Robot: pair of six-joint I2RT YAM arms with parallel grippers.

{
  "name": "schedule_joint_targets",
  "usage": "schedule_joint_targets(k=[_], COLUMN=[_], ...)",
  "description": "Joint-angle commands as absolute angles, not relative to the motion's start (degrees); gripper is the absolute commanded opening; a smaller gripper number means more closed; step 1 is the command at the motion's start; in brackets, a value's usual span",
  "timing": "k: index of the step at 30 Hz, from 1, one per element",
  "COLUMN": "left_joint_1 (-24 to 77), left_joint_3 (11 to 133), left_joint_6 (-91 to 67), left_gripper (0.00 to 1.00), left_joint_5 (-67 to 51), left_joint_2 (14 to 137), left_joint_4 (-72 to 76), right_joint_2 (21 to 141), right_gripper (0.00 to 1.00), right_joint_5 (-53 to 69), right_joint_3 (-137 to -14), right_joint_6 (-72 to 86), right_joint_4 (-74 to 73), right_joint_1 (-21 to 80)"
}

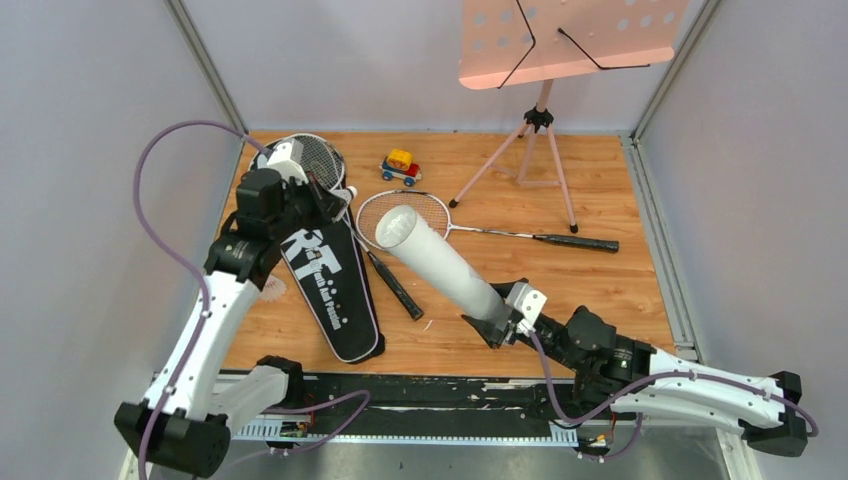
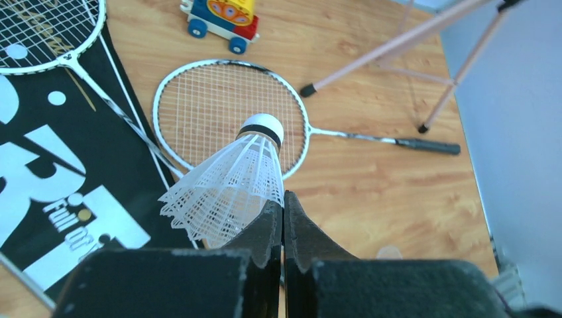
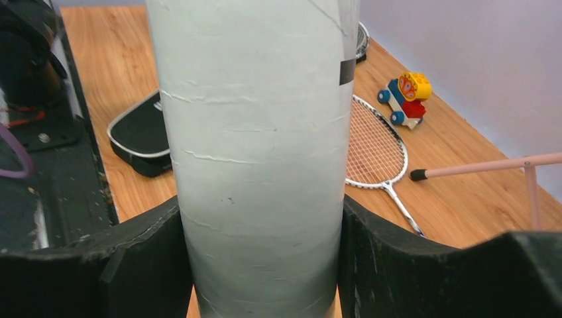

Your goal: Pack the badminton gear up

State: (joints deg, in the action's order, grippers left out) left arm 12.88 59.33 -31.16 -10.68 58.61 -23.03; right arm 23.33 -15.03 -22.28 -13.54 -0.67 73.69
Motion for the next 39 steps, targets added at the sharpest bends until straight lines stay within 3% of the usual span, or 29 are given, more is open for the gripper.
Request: schedule_joint_targets(k=[1, 9, 20, 39], left_joint_1=[12.57, 12.53, 12.57, 14.49], left_joint_3=[66.06, 74.68, 83.29, 80.94], left_joint_6=[-22.58, -17.28, -11.75, -9.14], left_gripper=[0.0, 0.0, 0.0, 0.0], left_joint_5=[-15.6, -24.4, -24.89, -39.35], left_joint_2=[52.8, 46.44, 42.84, 42.14], left_joint_4=[-41.3, -57.9, -71.8, -69.19], right_joint_2=[26.28, 31.97, 37.59, 35.8], right_gripper=[0.28, 0.27, 0.25, 0.23], right_joint_5=[-19.21, -21.35, -25.14, -28.0], right_joint_3=[-21.93, -21.76, -19.51, -15.85], right_joint_6=[-20.1, -28.99, -38.7, -40.08], right_joint_4=[2.77, 6.26, 9.02, 13.47], right_joint_1=[73.65, 73.65, 73.67, 73.65])
